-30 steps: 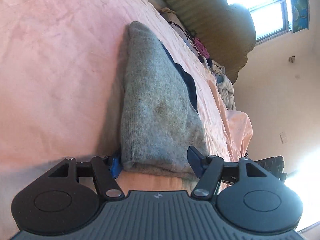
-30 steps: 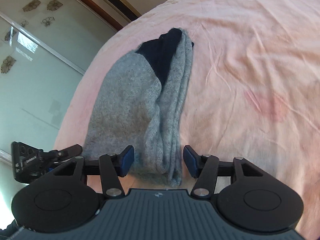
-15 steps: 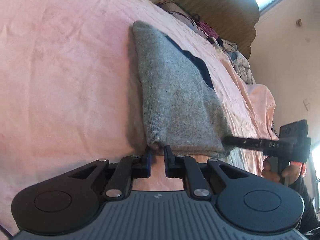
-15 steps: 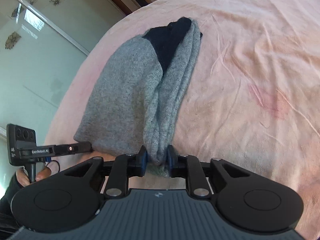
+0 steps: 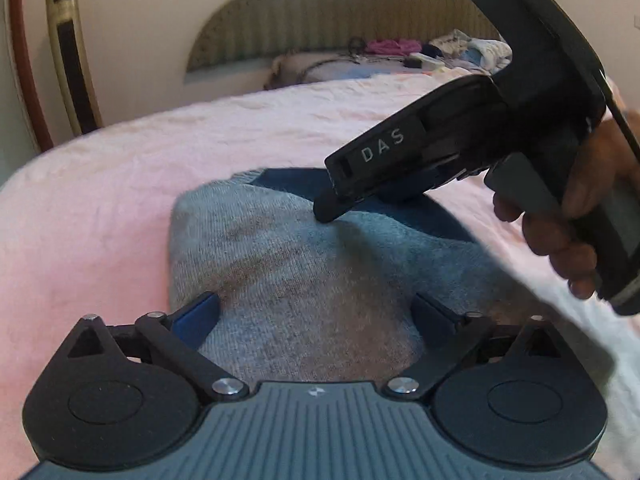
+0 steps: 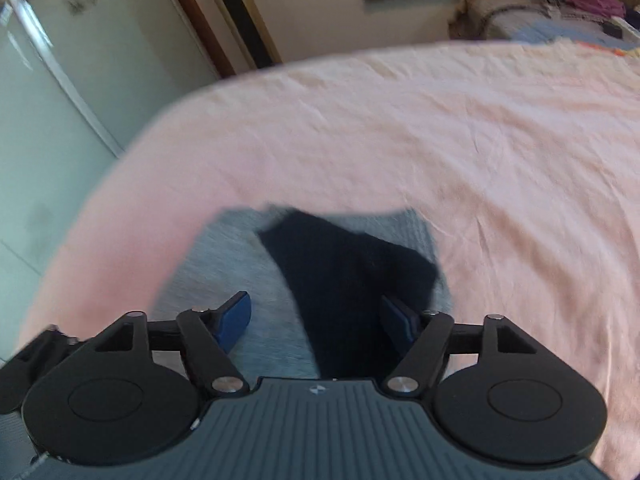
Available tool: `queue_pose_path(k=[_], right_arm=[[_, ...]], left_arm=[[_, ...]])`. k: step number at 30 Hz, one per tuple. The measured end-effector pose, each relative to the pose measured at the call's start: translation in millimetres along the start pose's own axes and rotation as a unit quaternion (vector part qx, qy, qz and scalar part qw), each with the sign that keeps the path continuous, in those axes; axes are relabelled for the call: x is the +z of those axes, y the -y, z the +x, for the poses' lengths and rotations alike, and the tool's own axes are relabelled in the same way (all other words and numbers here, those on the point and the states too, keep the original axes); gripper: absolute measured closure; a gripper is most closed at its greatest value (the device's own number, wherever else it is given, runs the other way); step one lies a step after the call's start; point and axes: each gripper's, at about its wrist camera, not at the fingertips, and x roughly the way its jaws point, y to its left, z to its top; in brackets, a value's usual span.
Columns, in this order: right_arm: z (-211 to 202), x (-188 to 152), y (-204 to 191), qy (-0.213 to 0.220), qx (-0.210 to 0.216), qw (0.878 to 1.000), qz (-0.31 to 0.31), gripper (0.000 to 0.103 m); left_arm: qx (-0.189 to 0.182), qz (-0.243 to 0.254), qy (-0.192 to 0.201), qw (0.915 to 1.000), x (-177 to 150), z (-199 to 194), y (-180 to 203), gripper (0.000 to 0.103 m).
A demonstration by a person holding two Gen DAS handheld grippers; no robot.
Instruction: Fold small clothes
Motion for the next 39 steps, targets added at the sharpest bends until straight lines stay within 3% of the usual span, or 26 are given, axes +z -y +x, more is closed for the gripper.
queue_pose_path(k=[2, 6, 7, 9, 12, 15, 17, 19, 23, 26, 29, 31, 33, 36, 38, 39], right_arm=[[6, -1, 10, 0.039, 0.017, 0.999, -0.01, 0.037], [8, 10, 8, 0.015, 0.013, 1.0, -0.021, 0.037], [5, 12, 6, 0.012, 0.008, 1.0, -0.016, 0.042], [-10, 13, -1, 0.025, 0.003, 1.0, 0.006, 0.044], [-27, 11, -37, 0.06, 0.056, 0.996, -0.043, 0.041], [-5, 15, -81, 0.038, 0.067, 0.991, -0.106, 0.037], [29, 14, -93, -0.011, 0.054, 0.992, -0.115, 0.037], [49, 9, -90, 0.003, 0.059, 0.989, -0.134, 0.022], [32, 13, -97, -0.007, 0.044, 0.992, -0.121, 0.026], [-6, -5, -92, 0.024, 0.089, 0.99, -0.11, 0.028], [-5, -30, -77, 0.011, 0.107, 0.99, -0.094, 0.025], [-10, -41, -71, 0.041, 0.114, 0.987, -0.11, 0.028], [-32, -41, -66, 0.046, 0.11, 0.991, -0.065, 0.03], [-67, -55, -50, 0.081, 0.129, 0.988, -0.037, 0.027], [-62, -67, -39, 0.048, 0.126, 0.991, -0.027, 0.02], [-51, -76, -31, 0.02, 0.112, 0.993, -0.028, 0.021]], left_arm=[[0.002, 0.009, 0.021, 0.9997, -13, -7, 1, 0.0], [-0.027, -0.045, 0.04, 0.9978, -15, -36, -16, 0.0], [-0.028, -0.053, 0.041, 0.9973, -19, -46, -19, 0.0], [-0.038, -0.068, 0.044, 0.9959, -25, -61, -23, 0.0], [-0.044, -0.069, 0.032, 0.9961, -37, -63, -18, 0.0], [-0.015, -0.054, -0.007, 0.9984, -46, -47, -7, 0.0], [-0.03, -0.089, -0.018, 0.9954, -50, -40, -15, 0.0], [-0.028, -0.089, -0.023, 0.9954, -49, -41, -18, 0.0], [-0.035, -0.102, -0.016, 0.9941, -57, -57, -24, 0.0], [-0.053, -0.131, -0.015, 0.9899, -67, -64, -32, 0.0], [-0.048, -0.13, -0.012, 0.9903, -70, -65, -32, 0.0], [-0.049, -0.133, -0.018, 0.9898, -69, -67, -34, 0.0], [-0.054, -0.15, -0.02, 0.987, -69, -70, -42, 0.0], [-0.059, -0.185, -0.017, 0.9808, -71, -67, -50, 0.0], [-0.05, -0.183, -0.016, 0.9817, -69, -62, -46, 0.0], [-0.048, -0.182, -0.019, 0.9819, -67, -61, -45, 0.0]])
